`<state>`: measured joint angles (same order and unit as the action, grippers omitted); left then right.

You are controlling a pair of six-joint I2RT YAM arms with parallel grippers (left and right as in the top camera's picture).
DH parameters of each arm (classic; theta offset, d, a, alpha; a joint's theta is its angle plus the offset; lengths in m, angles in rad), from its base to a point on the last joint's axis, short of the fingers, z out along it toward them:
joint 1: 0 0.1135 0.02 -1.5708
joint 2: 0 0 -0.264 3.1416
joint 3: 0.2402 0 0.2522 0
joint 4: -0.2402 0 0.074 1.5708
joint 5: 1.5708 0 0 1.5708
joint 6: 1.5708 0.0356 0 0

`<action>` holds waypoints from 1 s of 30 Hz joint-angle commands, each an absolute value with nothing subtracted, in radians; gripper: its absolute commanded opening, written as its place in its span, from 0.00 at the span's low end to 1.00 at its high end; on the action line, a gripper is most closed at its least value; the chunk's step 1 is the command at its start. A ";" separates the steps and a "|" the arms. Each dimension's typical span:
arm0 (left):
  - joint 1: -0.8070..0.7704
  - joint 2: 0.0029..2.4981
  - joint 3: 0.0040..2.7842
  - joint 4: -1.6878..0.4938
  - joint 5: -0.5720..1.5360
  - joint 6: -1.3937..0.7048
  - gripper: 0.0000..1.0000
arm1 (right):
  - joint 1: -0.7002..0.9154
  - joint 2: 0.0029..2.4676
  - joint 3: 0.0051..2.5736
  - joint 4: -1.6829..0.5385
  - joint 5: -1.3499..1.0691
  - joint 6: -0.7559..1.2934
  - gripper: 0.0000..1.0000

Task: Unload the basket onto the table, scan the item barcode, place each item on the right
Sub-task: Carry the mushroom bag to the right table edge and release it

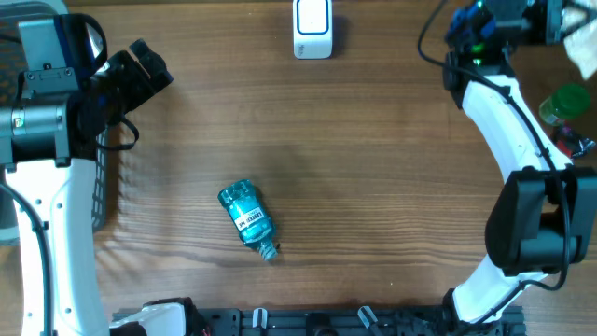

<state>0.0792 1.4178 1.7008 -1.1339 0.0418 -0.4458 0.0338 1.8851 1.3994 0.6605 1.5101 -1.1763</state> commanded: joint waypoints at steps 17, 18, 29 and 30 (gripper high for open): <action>0.084 1.422 1.706 -1.132 0.032 -0.433 1.00 | -0.307 1.879 0.981 0.092 1.059 -0.235 0.12; 0.084 1.422 1.706 -1.132 0.032 -0.433 1.00 | -0.324 1.879 0.981 0.093 1.060 -0.233 0.50; 0.084 1.422 1.706 -1.132 0.032 -0.433 1.00 | -0.085 1.573 1.090 0.077 1.060 -0.284 1.00; 0.084 1.422 1.706 -1.132 0.032 -0.433 1.00 | 0.001 1.507 1.104 -0.001 1.029 -0.229 1.00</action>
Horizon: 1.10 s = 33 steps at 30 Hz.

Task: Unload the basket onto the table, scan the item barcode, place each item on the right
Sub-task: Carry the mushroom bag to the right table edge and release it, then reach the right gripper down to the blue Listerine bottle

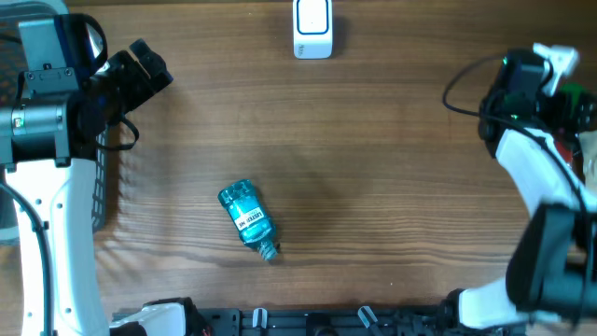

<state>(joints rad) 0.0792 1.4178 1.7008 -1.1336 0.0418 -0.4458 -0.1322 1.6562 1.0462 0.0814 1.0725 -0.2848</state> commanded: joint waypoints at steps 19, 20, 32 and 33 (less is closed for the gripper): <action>0.084 1.422 1.706 -1.132 0.032 -0.433 1.00 | 0.876 1.608 1.140 -0.653 -0.305 0.260 1.00; 0.084 1.422 1.706 -1.132 0.032 -0.433 1.00 | 0.900 1.627 1.140 -0.649 -0.310 0.264 1.00; 0.084 1.422 1.706 -1.131 0.032 -0.433 1.00 | 1.055 1.876 1.140 -0.546 -0.074 0.647 1.00; 0.084 1.422 1.706 -1.132 0.032 -0.433 1.00 | 1.055 1.876 1.141 -0.537 -0.070 0.649 1.00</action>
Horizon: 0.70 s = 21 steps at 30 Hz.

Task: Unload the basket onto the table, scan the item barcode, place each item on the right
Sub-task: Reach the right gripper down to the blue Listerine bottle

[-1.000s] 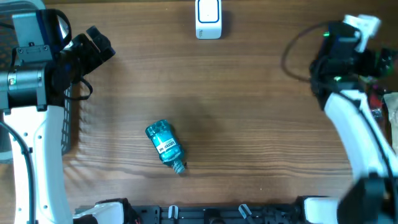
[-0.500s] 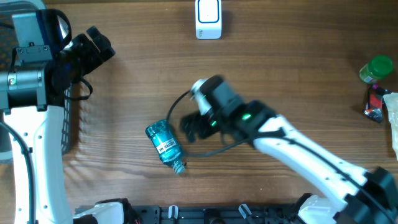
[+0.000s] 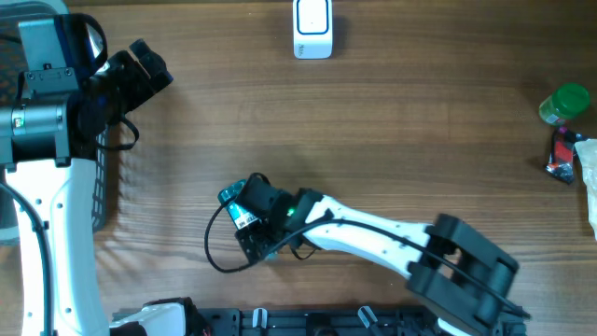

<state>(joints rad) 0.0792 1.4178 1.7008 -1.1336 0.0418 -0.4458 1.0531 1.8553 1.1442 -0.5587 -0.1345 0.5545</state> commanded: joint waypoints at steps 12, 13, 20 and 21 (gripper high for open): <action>0.084 1.422 1.706 -1.132 0.032 -0.433 1.00 | 1.065 1.908 1.142 -0.456 -0.086 0.545 1.00; 0.084 1.422 1.706 -1.132 0.032 -0.433 1.00 | 1.069 1.908 1.142 -0.453 -0.086 0.530 1.00; 0.084 1.422 1.706 -1.132 0.032 -0.433 1.00 | 1.094 1.908 1.142 -0.445 -0.070 0.449 1.00; 0.084 1.422 1.706 -1.132 0.032 -0.433 1.00 | 1.094 1.908 1.142 -0.445 -0.061 0.442 1.00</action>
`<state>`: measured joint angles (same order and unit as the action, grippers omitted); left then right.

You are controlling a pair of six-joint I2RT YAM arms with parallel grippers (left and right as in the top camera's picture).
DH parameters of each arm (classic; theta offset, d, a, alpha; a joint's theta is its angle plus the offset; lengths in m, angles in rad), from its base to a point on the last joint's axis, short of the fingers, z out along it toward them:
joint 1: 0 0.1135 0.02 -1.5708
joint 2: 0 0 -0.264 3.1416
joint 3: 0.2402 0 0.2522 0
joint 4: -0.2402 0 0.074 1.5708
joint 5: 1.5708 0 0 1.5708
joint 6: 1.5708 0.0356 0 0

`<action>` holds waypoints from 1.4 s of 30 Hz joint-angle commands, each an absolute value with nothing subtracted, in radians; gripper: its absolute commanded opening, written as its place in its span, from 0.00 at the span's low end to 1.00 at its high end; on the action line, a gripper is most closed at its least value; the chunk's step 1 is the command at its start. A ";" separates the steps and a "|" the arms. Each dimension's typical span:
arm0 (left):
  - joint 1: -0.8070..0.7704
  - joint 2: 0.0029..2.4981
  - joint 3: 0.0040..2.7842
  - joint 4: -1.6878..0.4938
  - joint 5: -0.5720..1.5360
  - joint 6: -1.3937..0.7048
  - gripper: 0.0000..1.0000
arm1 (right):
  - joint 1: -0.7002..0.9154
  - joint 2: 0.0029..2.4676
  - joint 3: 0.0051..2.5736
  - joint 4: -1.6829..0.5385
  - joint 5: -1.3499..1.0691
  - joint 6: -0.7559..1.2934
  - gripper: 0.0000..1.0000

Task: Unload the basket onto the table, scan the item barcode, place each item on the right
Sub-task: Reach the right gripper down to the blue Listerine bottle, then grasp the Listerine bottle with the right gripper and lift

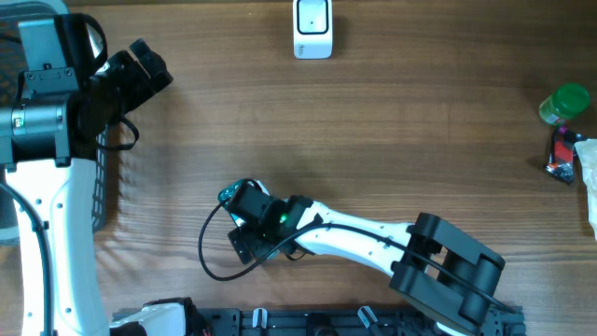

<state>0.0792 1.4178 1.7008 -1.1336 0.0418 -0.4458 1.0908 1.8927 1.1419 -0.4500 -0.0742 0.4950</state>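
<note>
The item is a teal bottle lying on the wooden table; only a sliver of its teal end [227,196] shows, the rest lies hidden under my right gripper [244,224]. That gripper sits low over the bottle at centre-left, its arm stretching in from the lower right. How its jaws stand on the bottle cannot be made out from above. The white barcode scanner [312,28] stands at the far edge, centre. My left gripper [149,63] hangs at the upper left, fingers apart, holding nothing.
A dark mesh basket [107,177] stands at the left edge under the left arm. At the right edge are a green-capped bottle [564,103], a small red and black item [562,154] and something white [590,159].
The right gripper has shifted slightly to the left over the bottle and now covers its white label, leaving only the teal end showing. The left arm has not moved.
The right arm was up at the far right, near the green-capped bottle, while the teal bottle lay alone at centre-left. Then the arm was still at the right edge. Later its gripper was on the bottle, and now it covers it more fully.
</note>
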 commanded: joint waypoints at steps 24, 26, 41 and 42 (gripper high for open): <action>0.084 1.422 1.706 -1.132 0.032 -0.433 1.00 | 1.093 2.024 1.199 -0.487 -0.029 0.422 0.95; 0.084 1.422 1.706 -1.132 0.032 -0.433 1.00 | 1.093 2.024 1.205 -0.531 -0.021 0.440 0.87; 0.084 1.422 1.706 -1.132 0.032 -0.433 1.00 | 1.063 2.008 1.353 -0.683 -0.019 0.482 0.60; 0.084 1.422 1.706 -1.132 0.032 -0.433 1.00 | 1.054 2.002 1.379 -0.720 -0.020 0.487 0.60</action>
<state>0.0792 1.4178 1.7008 -1.1336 0.0418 -0.4458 1.0824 1.9953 1.3037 -0.6678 -0.0185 0.4553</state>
